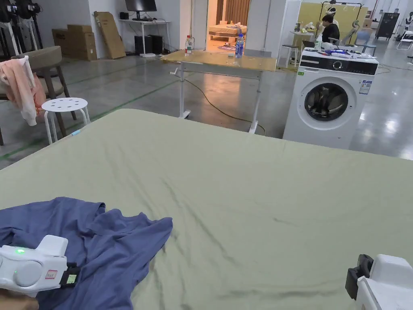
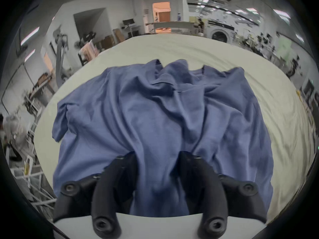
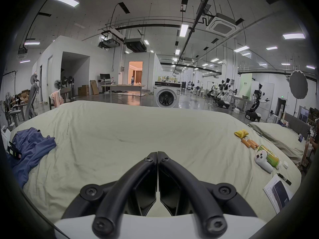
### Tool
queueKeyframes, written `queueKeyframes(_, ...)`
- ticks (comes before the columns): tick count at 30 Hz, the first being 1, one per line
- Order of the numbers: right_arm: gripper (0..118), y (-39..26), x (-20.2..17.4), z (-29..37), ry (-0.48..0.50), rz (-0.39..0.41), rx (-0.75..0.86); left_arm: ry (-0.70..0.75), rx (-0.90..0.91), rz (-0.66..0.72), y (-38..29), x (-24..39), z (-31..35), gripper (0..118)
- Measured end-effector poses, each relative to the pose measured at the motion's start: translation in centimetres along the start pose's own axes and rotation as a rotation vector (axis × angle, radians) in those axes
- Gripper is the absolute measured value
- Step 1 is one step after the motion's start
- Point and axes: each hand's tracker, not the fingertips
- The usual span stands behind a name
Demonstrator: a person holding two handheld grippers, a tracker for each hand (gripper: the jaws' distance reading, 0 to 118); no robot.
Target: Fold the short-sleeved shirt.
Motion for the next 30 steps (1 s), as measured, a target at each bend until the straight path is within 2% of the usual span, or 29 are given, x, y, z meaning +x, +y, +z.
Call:
queueKeyframes(2, 0, -0.1, -0.3, -0.1, 0.004, -0.001, -0.003, 0.026, 0.004, 0.017, 0.0, -0.1, -0.1, 0)
queueKeyframes(3, 0, -0.2, -0.4, -0.1, 0.008, -0.002, -0.004, 0.066, 0.009, 0.02, 0.2, -1.4, -1.1, 0)
queueKeyframes(4, 0, -0.2, -0.5, -0.1, 0.01, -0.004, -0.006, 0.013, 0.006, 0.047, 0.2, -1.6, -1.2, 0)
queueKeyframes(8, 0, -0.2, -0.7, -0.1, 0.014, -0.01, -0.014, -0.003, 0.036, 0.107, 0.3, -2.1, -0.2, 0)
queueKeyframes(16, 0, 0.8, -0.9, 0.3, 0.02, -0.015, 0.01, -0.06, 0.279, 0.192, 2.8, -2.9, 5.7, 0)
queueKeyframes(22, 0, 1.5, -0.7, 0.7, 0.014, -0.026, 0.026, -0.148, 0.442, 0.122, 7.1, -0.6, 11.3, 0)
queueKeyframes(30, 0, 2.3, 0.4, 1.8, 0.001, -0.032, 0.051, -0.257, 0.633, -0.03, 13.4, 6.3, 18.5, 0)
